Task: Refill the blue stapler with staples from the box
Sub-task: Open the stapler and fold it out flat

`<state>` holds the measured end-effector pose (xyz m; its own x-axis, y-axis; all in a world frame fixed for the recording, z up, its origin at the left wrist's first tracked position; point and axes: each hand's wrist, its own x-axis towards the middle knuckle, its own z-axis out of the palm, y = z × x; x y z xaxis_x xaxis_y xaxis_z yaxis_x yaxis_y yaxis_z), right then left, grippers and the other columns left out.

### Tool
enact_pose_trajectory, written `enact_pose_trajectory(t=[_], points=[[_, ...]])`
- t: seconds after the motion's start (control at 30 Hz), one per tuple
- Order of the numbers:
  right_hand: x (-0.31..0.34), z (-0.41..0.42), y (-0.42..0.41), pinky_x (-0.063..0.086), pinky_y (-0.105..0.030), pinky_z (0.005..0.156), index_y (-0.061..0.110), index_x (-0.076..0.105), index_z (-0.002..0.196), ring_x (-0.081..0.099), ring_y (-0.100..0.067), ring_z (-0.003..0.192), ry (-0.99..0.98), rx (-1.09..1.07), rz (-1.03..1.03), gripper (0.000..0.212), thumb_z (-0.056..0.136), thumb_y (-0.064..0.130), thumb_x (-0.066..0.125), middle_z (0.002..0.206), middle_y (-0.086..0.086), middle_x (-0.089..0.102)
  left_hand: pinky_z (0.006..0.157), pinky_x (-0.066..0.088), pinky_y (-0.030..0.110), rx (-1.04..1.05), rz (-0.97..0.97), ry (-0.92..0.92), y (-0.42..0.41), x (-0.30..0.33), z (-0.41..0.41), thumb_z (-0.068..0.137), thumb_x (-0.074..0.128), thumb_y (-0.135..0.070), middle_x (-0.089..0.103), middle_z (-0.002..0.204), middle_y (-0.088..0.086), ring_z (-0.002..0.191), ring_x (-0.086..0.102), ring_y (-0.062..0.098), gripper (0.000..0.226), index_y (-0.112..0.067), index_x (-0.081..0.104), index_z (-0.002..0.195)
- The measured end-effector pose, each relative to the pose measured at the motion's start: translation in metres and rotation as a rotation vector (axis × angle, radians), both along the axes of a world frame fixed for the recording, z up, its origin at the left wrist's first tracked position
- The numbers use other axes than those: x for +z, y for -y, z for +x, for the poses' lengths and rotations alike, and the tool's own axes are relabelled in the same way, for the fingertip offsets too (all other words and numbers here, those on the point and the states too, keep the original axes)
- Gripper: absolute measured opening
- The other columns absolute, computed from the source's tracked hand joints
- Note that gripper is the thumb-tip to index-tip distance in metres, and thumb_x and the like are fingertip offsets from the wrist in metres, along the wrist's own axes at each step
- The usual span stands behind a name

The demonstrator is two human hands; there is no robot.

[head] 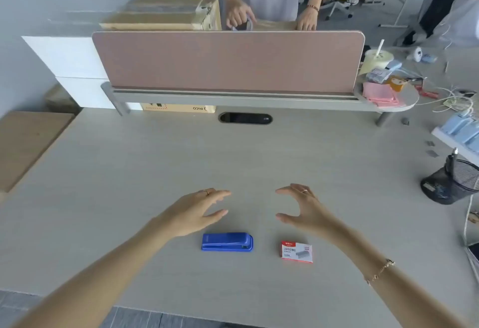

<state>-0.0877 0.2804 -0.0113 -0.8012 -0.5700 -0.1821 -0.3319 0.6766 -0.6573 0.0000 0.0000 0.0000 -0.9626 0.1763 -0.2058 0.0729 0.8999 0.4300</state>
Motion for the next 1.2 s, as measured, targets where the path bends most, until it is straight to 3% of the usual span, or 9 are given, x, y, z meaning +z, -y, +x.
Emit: enact_pose_trajectory(t=[0.17, 0.37, 0.53, 0.8, 0.97, 1.2], points=[[-0.042, 0.012, 0.009, 0.022, -0.027, 0.106, 0.03, 0.043, 0.127, 0.022, -0.012, 0.135, 0.008, 0.035, -0.006, 0.053, 0.079, 0.036, 0.064, 0.132, 0.006, 0.049, 0.092, 0.041, 0.017, -0.019, -0.02, 0.019, -0.003, -0.03, -0.005, 0.082, 0.028, -0.071, 0.055, 0.126, -0.017, 0.113, 0.053, -0.005, 0.064, -0.042, 0.037, 0.138], [-0.082, 0.024, 0.018, 0.022, -0.028, 0.108, 0.029, 0.042, 0.128, 0.018, -0.012, 0.138, -0.009, 0.052, -0.019, 0.052, 0.081, 0.034, 0.062, 0.137, 0.004, 0.045, 0.089, 0.045, 0.019, -0.053, -0.002, -0.069, -0.006, -0.051, -0.008, 0.081, 0.028, -0.072, 0.055, 0.107, -0.025, 0.098, 0.054, -0.009, 0.064, -0.037, 0.052, 0.128], [-0.105, 0.033, 0.026, 0.023, -0.021, 0.104, 0.028, 0.041, 0.129, 0.019, -0.008, 0.137, -0.099, 0.089, -0.045, 0.047, 0.085, 0.034, 0.057, 0.137, 0.006, 0.044, 0.076, 0.049, 0.023, -0.177, -0.097, -0.141, -0.01, -0.065, -0.009, 0.086, 0.041, -0.061, 0.063, 0.093, -0.014, 0.084, 0.058, 0.002, 0.044, -0.03, 0.066, 0.107], [-0.111, 0.053, 0.034, 0.032, -0.018, 0.095, 0.03, 0.058, 0.11, 0.038, 0.0, 0.111, -0.254, 0.131, -0.175, 0.025, 0.084, 0.032, 0.058, 0.11, 0.016, 0.059, 0.069, 0.048, 0.026, -0.242, -0.161, -0.276, -0.022, -0.076, -0.004, 0.084, 0.041, -0.061, 0.062, 0.086, -0.01, 0.076, 0.057, 0.008, 0.039, -0.031, 0.065, 0.093], [-0.11, 0.067, 0.034, 0.036, -0.02, 0.089, 0.024, 0.063, 0.1, 0.045, -0.01, 0.105, -0.254, 0.113, -0.196, 0.017, 0.083, 0.026, 0.062, 0.104, 0.006, 0.065, 0.065, 0.047, 0.027, -0.253, -0.18, -0.328, -0.035, -0.078, 0.006, 0.085, 0.041, -0.06, 0.061, 0.083, -0.008, 0.074, 0.054, 0.009, 0.04, -0.029, 0.066, 0.09], [-0.109, 0.075, 0.039, 0.031, 0.002, 0.076, 0.028, 0.068, 0.089, 0.049, -0.009, 0.096, -0.23, 0.025, -0.206, 0.01, 0.079, 0.026, 0.066, 0.094, 0.01, 0.066, 0.066, 0.045, 0.027, -0.24, -0.21, -0.275, -0.038, -0.068, 0.017, 0.086, 0.058, -0.052, 0.058, 0.086, -0.011, 0.077, 0.051, 0.008, 0.026, -0.029, 0.066, 0.096]])
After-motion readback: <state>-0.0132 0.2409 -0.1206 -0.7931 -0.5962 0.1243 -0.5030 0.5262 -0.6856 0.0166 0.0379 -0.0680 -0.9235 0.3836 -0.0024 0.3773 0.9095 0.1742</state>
